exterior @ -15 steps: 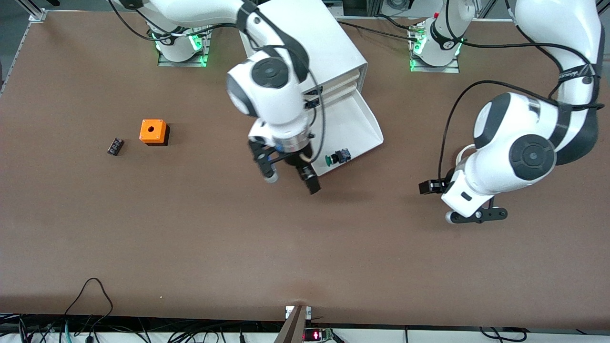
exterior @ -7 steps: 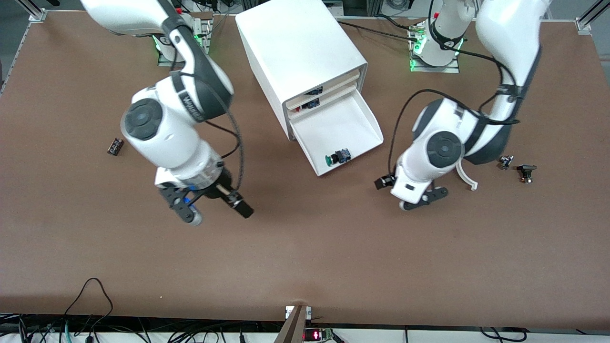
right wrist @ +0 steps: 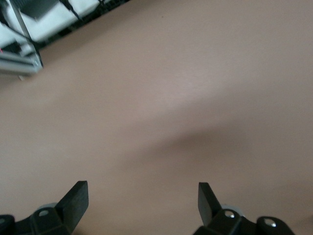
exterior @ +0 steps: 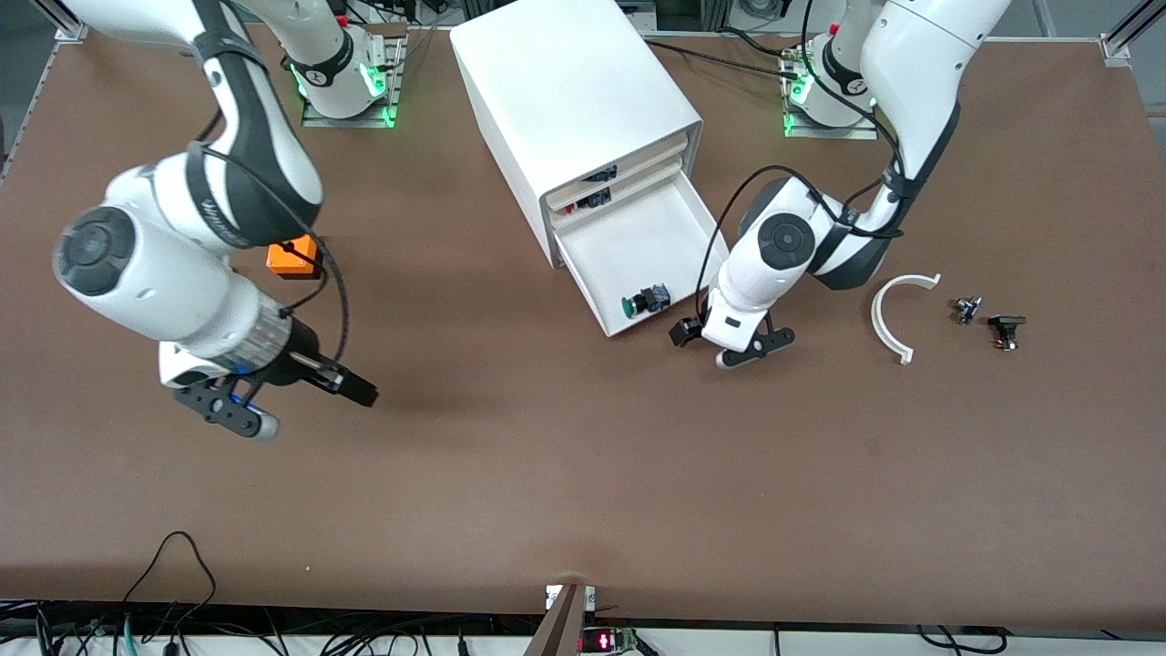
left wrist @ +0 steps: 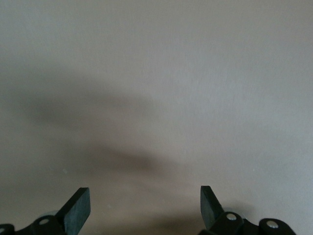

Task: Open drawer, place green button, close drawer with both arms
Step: 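Push the drawer shut with the left gripper while the right arm returns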

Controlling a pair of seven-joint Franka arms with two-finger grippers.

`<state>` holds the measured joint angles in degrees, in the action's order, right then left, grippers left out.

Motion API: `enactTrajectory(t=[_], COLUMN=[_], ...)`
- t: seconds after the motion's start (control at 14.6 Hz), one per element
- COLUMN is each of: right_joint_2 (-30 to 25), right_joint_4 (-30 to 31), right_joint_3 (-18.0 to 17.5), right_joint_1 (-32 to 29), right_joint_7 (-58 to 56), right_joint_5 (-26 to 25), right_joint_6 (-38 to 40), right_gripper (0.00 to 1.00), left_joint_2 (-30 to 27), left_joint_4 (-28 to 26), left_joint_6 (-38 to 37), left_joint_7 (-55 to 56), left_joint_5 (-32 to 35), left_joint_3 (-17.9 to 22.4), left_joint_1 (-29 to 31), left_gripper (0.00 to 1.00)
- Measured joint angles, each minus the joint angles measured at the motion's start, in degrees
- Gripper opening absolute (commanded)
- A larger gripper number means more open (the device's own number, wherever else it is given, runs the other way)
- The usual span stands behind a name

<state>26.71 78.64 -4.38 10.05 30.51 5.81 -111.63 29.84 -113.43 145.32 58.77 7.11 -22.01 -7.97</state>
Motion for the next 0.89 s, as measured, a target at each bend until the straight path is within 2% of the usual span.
enactTrajectory(t=[0.14,0.41,0.68,0.89], right_joint_2=[-3.23,-10.71,-17.60,-20.98], right_joint_4=[3.10,11.17,17.75,19.22], right_joint_3=[0.90,5.07,7.44,7.86], right_joint_1=[-1.85,-2.60,-2.63,-2.63], right_joint_7=[-9.34,-22.51,-29.61,-30.63], right_joint_5=[0.00,0.00,-0.07,-1.14], right_joint_6=[2.04,3.02,3.45,6.25], right_gripper=[0.99,0.99,0.99,0.99], left_joint_2=[-0.21,-0.84,-1.79,-1.83], left_joint_4=[-0.33,-0.47,-0.50,-0.59], left_joint_6=[0.22,-1.75,-7.46,-8.30], left_joint_7=[3.51,5.07,5.07,5.21], left_joint_5=[0.00,0.01,0.02,0.02], left_joint_3=[-0.38,-0.60,-2.05,-3.63], left_joint_1=[-2.20,-3.66,-4.13,-5.41], left_gripper=[0.99,0.99,0.99,0.99])
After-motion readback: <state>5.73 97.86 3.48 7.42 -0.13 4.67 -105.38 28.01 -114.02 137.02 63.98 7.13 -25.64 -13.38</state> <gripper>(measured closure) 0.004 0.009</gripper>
